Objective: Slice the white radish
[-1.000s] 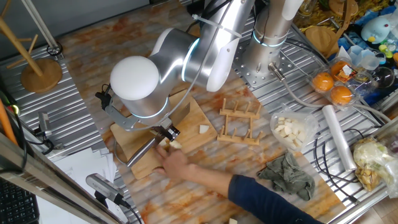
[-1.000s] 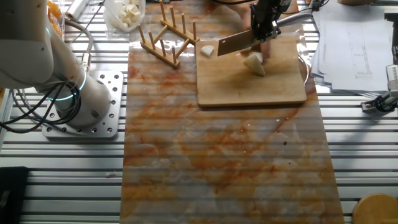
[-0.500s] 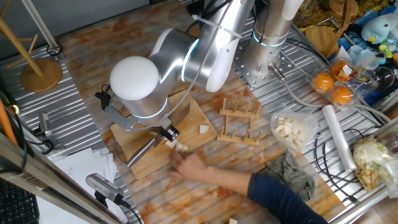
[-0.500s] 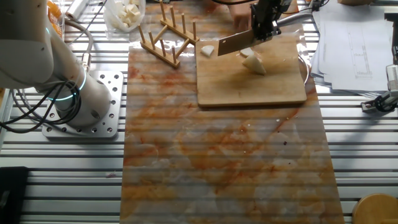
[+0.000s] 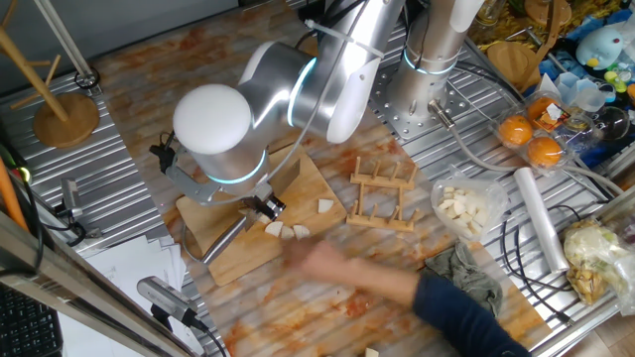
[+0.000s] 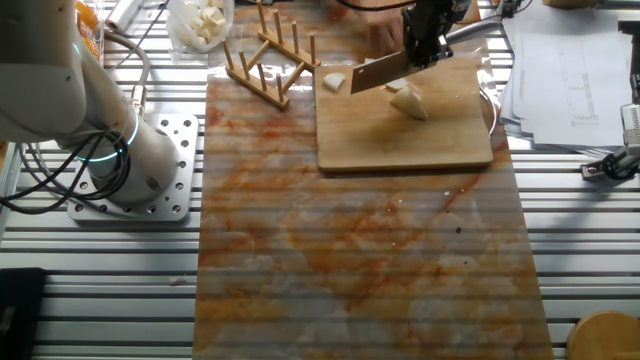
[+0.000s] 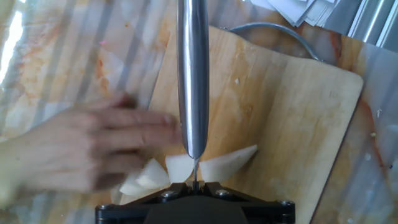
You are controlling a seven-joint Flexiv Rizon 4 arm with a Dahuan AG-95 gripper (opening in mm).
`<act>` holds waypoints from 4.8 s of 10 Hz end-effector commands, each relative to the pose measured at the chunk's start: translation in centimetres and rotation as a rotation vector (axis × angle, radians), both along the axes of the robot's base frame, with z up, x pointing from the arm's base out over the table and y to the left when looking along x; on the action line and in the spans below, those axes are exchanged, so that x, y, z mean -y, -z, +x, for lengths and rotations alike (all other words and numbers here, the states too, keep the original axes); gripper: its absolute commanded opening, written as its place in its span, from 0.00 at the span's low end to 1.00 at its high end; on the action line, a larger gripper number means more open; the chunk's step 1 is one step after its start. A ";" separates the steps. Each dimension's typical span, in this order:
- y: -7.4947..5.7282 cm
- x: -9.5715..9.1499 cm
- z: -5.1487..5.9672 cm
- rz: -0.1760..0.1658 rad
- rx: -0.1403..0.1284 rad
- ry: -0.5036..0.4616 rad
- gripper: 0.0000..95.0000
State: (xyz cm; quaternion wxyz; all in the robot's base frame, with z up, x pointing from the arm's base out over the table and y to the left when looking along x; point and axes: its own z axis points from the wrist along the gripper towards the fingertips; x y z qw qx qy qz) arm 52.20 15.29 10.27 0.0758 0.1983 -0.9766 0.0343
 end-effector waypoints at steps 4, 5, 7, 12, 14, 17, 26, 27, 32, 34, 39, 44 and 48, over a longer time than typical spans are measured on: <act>0.8 1.8 0.2 0.007 0.003 -0.035 0.00; 0.8 1.8 0.2 0.008 0.000 -0.043 0.00; 1.1 2.0 0.3 0.006 -0.005 -0.055 0.00; 2.0 2.3 -0.1 0.016 -0.025 -0.095 0.00; 2.3 2.5 -0.6 0.017 -0.023 -0.103 0.00; 2.8 2.4 -1.0 0.024 -0.019 -0.110 0.00; 7.4 3.3 -1.5 0.024 -0.010 -0.160 0.00; 7.2 3.3 -1.6 0.013 -0.003 -0.170 0.00; 2.6 4.5 -2.1 0.022 0.004 -0.174 0.00; 2.6 4.6 -1.6 0.013 0.005 -0.171 0.00; 3.0 5.2 0.5 0.013 0.010 -0.174 0.00; 3.1 5.2 0.3 0.028 0.002 -0.191 0.00; 3.1 5.1 0.2 0.034 0.000 -0.199 0.00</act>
